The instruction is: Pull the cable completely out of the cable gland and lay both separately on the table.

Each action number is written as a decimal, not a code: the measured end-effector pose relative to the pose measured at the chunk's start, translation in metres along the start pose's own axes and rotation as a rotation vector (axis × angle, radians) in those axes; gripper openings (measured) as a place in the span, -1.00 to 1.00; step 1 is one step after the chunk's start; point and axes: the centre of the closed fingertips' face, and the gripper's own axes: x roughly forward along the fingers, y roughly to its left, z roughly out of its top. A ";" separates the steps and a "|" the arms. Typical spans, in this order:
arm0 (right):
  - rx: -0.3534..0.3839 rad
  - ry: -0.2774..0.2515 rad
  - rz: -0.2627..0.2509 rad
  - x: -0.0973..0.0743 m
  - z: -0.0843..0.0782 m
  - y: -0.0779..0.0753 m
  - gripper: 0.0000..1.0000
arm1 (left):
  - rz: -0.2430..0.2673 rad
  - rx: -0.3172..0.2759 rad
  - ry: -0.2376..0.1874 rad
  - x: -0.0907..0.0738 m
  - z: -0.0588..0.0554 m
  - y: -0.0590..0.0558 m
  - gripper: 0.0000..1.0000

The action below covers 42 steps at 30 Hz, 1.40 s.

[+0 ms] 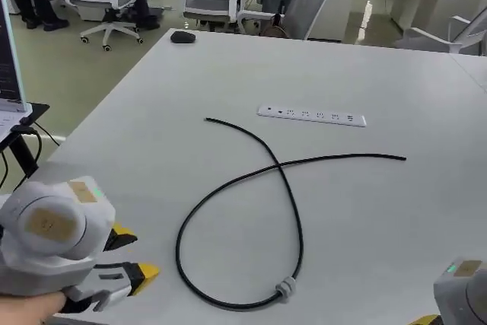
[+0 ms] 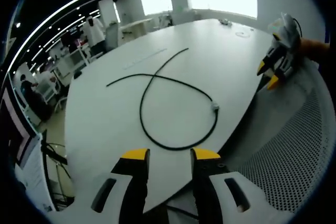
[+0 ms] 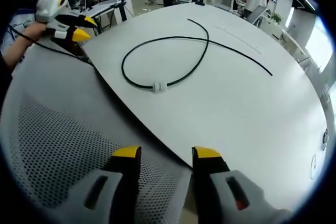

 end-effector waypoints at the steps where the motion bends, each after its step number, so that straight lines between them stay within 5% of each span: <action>1: -0.009 0.007 -0.008 0.000 -0.001 -0.001 -0.20 | -0.014 0.011 -0.014 0.004 0.010 -0.003 -0.34; 7: 0.004 0.007 -0.023 0.000 -0.002 -0.005 -0.21 | -0.086 0.057 -0.048 0.028 0.041 -0.026 -0.37; 9: -0.040 0.025 -0.063 -0.001 -0.003 -0.011 -0.21 | -0.105 0.065 -0.047 0.035 0.045 -0.032 -0.37; 13: -0.016 0.019 -0.052 -0.001 -0.003 -0.011 -0.24 | -0.148 0.080 -0.036 0.052 0.053 -0.043 -0.37; 16: -0.013 0.006 -0.068 -0.002 -0.001 -0.014 -0.24 | -0.188 0.040 -0.071 0.061 0.066 -0.050 -0.38; 19: -0.008 0.009 -0.056 -0.001 -0.002 -0.012 -0.26 | -0.195 0.073 -0.045 0.074 0.069 -0.054 -0.38; 24: 0.000 0.012 -0.050 0.000 -0.002 -0.011 -0.26 | -0.252 0.029 -0.057 0.092 0.082 -0.065 -0.38; 34: 0.016 0.007 -0.056 0.000 -0.003 -0.013 -0.27 | -0.342 0.072 0.050 0.130 0.060 -0.092 -0.35; 35: 0.015 0.008 -0.055 0.000 -0.003 -0.013 -0.26 | -0.369 0.018 0.067 0.131 0.057 -0.097 -0.35; 42: 0.021 0.011 -0.057 0.001 -0.003 -0.014 -0.27 | -0.389 0.044 0.108 0.144 0.047 -0.098 -0.35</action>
